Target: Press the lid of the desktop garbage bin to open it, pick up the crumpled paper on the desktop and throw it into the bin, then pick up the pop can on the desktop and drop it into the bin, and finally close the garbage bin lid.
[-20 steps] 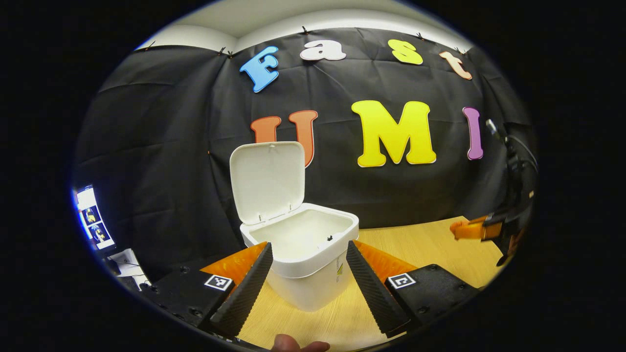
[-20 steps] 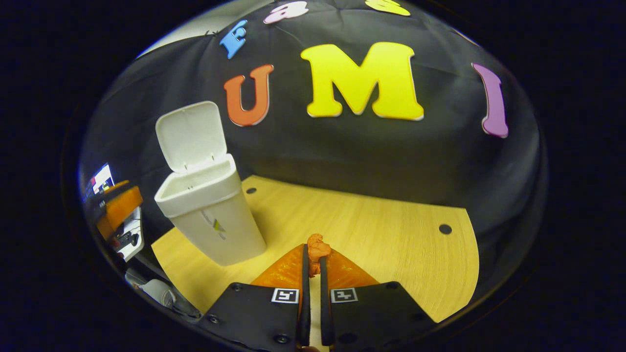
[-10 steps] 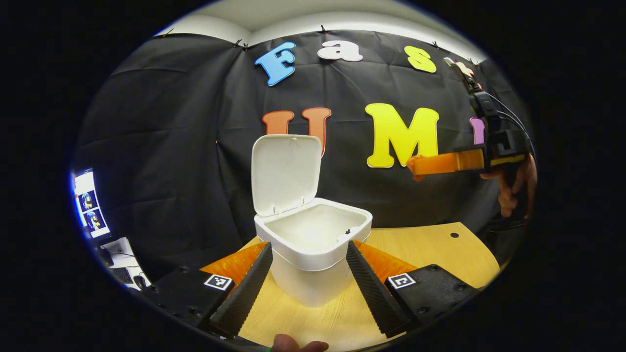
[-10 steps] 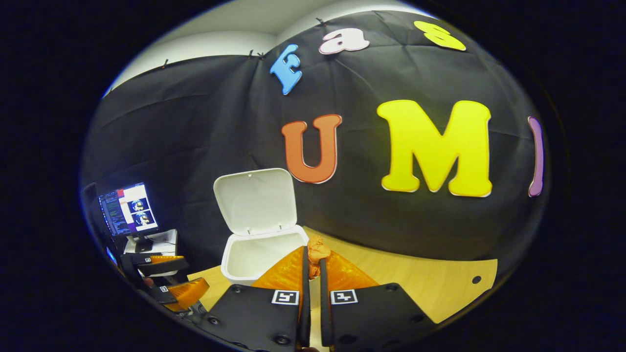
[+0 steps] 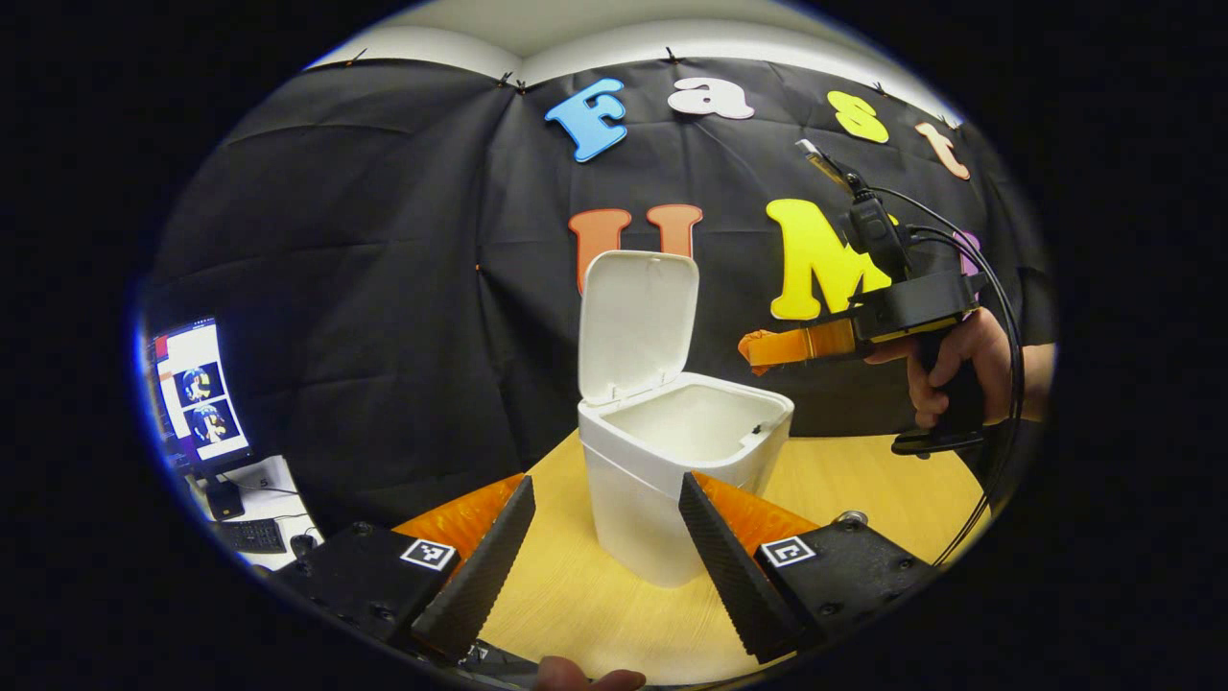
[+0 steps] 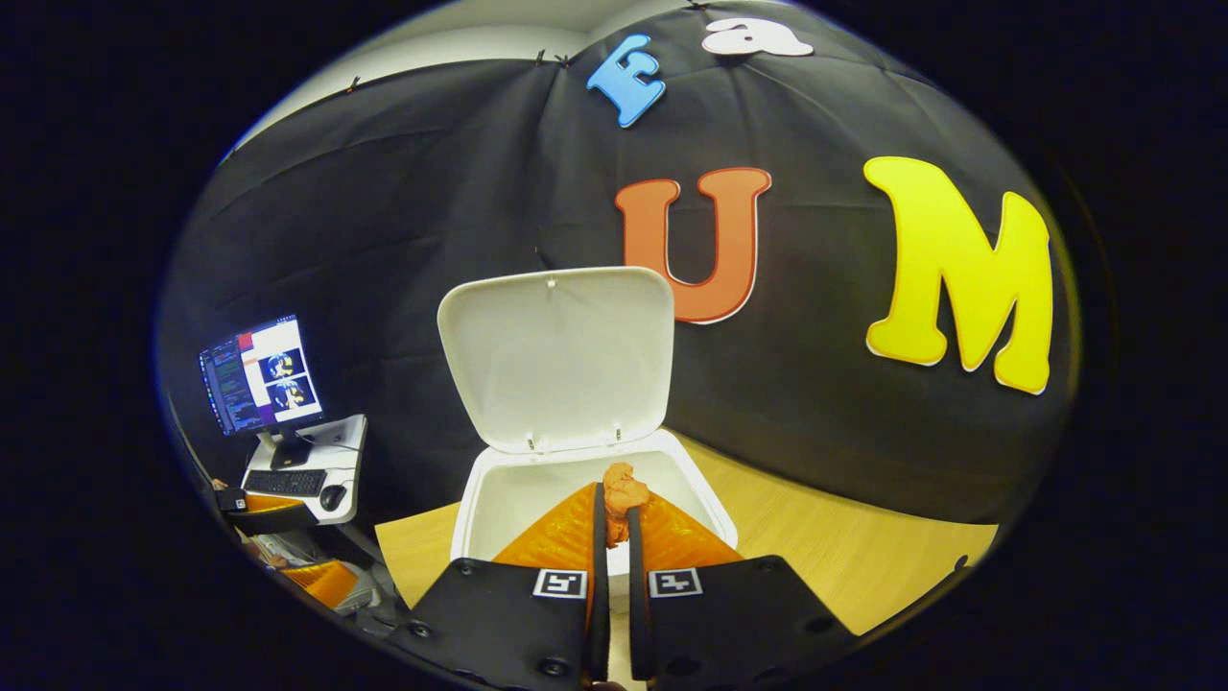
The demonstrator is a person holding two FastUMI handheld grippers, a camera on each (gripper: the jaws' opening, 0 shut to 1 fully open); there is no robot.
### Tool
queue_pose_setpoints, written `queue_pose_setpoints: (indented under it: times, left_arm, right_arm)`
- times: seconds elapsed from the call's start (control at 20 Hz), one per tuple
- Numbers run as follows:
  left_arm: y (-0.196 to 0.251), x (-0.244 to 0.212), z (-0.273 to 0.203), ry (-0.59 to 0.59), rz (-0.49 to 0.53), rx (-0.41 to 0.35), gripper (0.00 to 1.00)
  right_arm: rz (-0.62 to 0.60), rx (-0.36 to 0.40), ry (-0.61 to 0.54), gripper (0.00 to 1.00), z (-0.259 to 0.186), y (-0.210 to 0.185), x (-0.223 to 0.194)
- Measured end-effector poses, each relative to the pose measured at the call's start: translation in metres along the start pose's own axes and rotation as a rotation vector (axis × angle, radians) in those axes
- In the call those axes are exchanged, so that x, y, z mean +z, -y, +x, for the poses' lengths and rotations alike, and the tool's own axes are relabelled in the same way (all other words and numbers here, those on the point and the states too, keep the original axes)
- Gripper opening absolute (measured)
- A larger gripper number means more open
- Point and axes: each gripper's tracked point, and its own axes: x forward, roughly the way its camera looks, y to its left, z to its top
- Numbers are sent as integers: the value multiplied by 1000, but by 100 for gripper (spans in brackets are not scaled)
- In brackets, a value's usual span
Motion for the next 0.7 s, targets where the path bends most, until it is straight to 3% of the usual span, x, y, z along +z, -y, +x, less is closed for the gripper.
queue_pose_setpoints:
  times: [0.2, 0.35, 0.5, 0.7]
  left_arm:
    - [-11, -5, -1, -10, 11, 23, 99]
    - [-14, -7, 0, -10, 20, 23, 99]
    - [-13, -6, 0, -5, 29, 14, 99]
    - [-11, -6, 1, -9, 36, -7, 99]
  right_arm:
    - [-30, 0, -27, 16, 17, -7, -10]
    - [-50, -20, -34, 29, 26, -7, -15]
    - [-42, -35, -36, 34, 27, -3, -15]
    - [-27, -57, -32, 52, 27, 2, -15]
